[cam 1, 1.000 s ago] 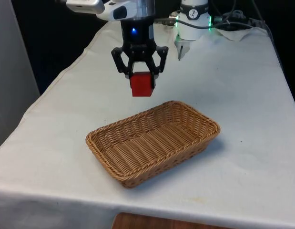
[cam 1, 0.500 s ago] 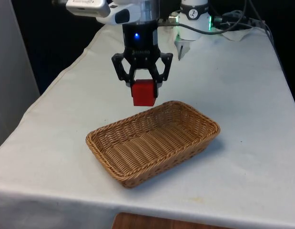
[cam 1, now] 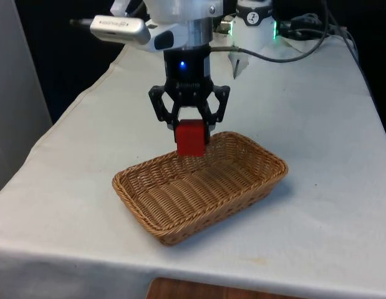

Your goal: Pick up the cube and place it into the basket.

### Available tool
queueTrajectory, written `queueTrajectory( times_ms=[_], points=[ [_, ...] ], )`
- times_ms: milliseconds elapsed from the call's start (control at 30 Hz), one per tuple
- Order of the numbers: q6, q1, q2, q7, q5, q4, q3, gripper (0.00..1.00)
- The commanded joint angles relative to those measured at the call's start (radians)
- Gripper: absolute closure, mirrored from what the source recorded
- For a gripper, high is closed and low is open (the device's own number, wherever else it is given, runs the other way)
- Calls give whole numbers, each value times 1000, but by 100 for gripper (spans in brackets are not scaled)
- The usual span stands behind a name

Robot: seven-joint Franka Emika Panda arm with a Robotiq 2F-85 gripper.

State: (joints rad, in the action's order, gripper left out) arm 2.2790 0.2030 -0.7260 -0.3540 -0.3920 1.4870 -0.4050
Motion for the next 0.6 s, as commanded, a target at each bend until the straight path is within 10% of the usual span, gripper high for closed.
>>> queueTrajectory(
  times_ms=[0, 567],
  points=[
    [2, -7, -13, -4, -9, -11, 7, 100],
    [8, -17, -126, -32, -92, -89, 10, 100]
  ],
)
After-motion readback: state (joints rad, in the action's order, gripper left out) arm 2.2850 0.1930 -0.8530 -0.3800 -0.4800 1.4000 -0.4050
